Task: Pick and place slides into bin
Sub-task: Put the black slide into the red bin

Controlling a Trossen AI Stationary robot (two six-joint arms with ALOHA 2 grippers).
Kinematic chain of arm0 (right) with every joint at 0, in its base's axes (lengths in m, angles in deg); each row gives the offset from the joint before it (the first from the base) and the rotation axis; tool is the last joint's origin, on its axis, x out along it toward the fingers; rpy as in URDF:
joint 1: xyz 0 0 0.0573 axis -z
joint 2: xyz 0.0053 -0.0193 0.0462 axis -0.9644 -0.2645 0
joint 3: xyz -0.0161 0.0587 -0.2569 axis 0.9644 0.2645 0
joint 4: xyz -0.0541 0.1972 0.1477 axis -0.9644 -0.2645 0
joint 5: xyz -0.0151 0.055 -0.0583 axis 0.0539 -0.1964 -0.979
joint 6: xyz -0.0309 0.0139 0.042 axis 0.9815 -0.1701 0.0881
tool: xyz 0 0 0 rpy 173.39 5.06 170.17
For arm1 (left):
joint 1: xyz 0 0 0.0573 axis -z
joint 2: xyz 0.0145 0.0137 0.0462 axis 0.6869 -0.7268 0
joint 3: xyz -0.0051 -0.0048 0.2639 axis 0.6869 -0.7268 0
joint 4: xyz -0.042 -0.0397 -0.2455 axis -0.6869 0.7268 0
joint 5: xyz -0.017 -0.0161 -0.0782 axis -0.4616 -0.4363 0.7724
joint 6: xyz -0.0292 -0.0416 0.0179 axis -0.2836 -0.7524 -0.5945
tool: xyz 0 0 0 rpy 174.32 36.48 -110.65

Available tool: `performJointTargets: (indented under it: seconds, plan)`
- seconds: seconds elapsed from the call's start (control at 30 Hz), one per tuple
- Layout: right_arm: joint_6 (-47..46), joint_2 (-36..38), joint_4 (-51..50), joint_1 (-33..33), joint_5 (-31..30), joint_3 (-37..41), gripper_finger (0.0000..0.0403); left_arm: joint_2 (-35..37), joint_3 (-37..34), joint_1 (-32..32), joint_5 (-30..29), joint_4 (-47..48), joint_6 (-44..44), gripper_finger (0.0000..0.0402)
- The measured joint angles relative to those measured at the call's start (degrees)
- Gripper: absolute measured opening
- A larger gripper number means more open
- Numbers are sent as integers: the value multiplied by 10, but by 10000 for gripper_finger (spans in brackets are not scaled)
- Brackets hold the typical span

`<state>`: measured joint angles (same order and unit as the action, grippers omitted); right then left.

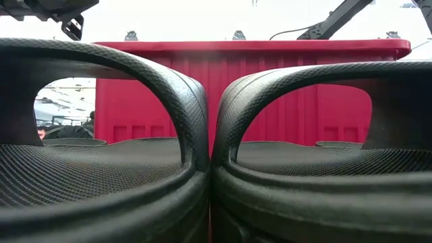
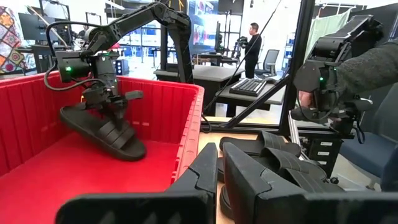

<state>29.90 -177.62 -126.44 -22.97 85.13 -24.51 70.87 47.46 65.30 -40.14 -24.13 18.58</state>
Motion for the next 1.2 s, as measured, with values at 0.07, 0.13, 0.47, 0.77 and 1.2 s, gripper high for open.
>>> performJointTargets:
  seconds: [0.07,0.13,0.47,0.77,1.2]
  plan:
    - [-4,0,0,0,-4,0,73,0,0,0,0,0,0,26]
    - [-13,0,2,-1,-21,0,96,0,0,0,0,0,0,26]
    - [-42,26,27,-1,-59,0,198,0,0,0,0,0,0,26]
    - [-110,148,105,-16,-47,0,190,0,0,0,0,0,0,26]
    - [-306,430,273,-137,275,-2,12,0,0,0,0,0,0,26]
